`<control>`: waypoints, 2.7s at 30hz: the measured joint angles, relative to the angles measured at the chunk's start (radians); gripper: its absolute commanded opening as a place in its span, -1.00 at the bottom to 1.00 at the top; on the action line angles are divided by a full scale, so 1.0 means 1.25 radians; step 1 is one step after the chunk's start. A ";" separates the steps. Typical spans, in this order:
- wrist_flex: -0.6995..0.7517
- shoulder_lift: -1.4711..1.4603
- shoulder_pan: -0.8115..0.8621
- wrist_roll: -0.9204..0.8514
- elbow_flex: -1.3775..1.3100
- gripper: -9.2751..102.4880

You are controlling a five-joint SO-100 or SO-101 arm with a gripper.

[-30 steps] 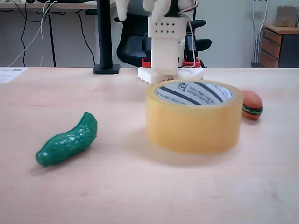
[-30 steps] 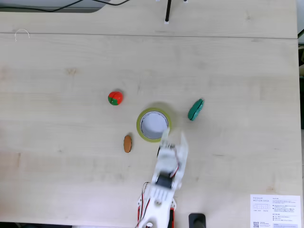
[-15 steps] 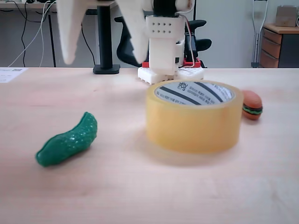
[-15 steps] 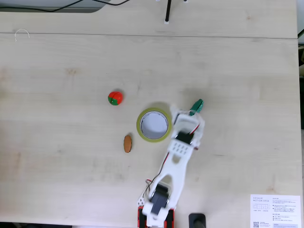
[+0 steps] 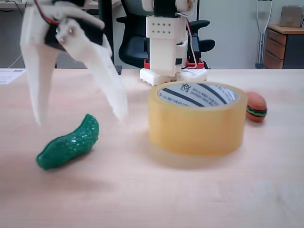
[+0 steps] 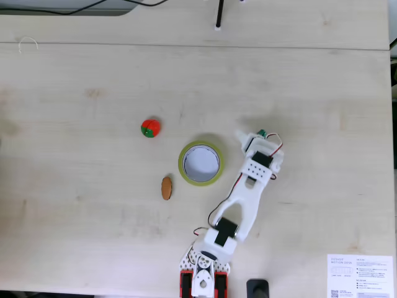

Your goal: Grasp a cucumber and put it in the hole.

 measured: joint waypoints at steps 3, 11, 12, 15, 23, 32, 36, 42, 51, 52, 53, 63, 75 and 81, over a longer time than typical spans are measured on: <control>-0.016 -0.036 0.000 0.000 0.000 -0.01; -0.026 -0.108 -0.001 0.000 -0.029 -0.09; -0.026 -0.113 -0.001 0.000 -0.037 -0.14; -0.026 -0.124 -0.001 0.000 -0.052 -0.31; -0.027 -0.129 0.000 0.005 -0.058 -0.47; -0.027 -0.129 -0.002 0.006 -0.060 -0.57; -0.025 -0.129 -0.002 0.007 -0.060 -0.62; -0.009 -0.129 -0.002 0.007 -0.060 -0.64; 0.033 -0.117 -0.002 0.007 -0.061 -0.68; 0.039 -0.112 -0.002 0.007 -0.060 -0.69; 0.048 -0.107 -0.002 0.006 -0.059 -0.69; 0.102 0.006 -0.002 0.002 -0.059 -0.72; 0.201 0.168 -0.007 0.001 -0.059 -0.80; 0.281 0.279 -0.060 0.001 -0.059 -0.82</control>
